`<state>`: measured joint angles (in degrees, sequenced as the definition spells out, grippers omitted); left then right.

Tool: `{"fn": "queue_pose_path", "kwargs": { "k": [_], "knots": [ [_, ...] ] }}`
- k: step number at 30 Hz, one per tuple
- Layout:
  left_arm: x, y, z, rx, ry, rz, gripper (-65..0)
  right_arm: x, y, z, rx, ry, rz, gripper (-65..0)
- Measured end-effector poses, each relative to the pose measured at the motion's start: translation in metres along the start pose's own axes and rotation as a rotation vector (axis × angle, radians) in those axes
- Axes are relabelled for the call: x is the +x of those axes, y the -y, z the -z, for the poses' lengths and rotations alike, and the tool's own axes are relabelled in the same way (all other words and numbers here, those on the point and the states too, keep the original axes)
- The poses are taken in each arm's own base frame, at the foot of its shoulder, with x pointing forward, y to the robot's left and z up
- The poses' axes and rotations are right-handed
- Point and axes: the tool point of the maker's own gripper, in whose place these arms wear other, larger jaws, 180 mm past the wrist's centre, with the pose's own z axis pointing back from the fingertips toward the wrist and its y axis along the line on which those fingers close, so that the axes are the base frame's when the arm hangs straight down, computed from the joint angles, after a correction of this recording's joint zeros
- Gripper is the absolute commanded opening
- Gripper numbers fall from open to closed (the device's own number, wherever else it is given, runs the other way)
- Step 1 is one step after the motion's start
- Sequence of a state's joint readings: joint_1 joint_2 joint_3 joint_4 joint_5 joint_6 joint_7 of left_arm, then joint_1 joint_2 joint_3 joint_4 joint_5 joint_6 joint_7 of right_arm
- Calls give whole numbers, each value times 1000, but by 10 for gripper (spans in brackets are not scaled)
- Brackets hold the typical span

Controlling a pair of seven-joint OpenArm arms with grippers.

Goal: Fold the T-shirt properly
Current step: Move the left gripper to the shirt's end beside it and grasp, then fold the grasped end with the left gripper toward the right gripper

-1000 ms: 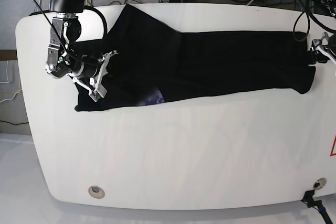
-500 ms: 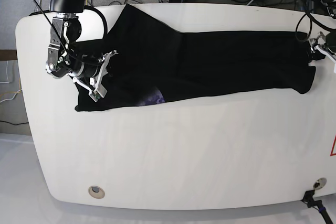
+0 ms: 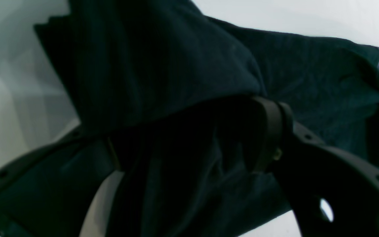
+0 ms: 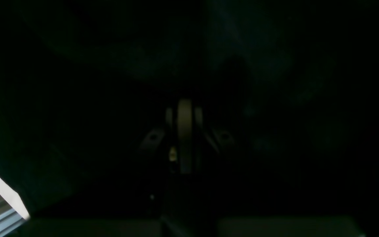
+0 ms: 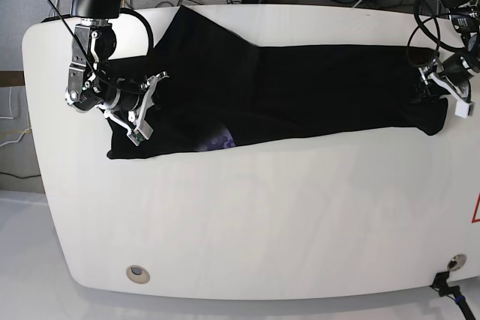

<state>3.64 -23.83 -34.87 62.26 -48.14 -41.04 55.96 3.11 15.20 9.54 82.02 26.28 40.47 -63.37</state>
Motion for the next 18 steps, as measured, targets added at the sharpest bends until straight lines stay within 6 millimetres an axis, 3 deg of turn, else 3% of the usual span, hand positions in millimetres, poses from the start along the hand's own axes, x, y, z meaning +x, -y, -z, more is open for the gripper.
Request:
{"fn": "queue_pose_path", "kwargs": {
  "k": [2, 7, 9, 13, 18],
  "knots": [
    [-1, 0, 0, 0, -2, 0, -321, 0, 0, 0, 0, 1, 0, -650],
    [-10, 3, -1, 26, -60, 40, -585, 0, 0, 0, 0, 1, 0, -650],
    [-11, 7, -3, 41, -96, 84, -650, 1, 0, 0, 0, 4, 0, -650],
    [-12, 27, -4, 52, -134, 177, -650, 1, 0, 0, 0, 3, -1, -650],
    [18, 103, 8, -52, -51, 386, -650, 1, -1, 1, 2, 5, 1, -650]
  ]
}}
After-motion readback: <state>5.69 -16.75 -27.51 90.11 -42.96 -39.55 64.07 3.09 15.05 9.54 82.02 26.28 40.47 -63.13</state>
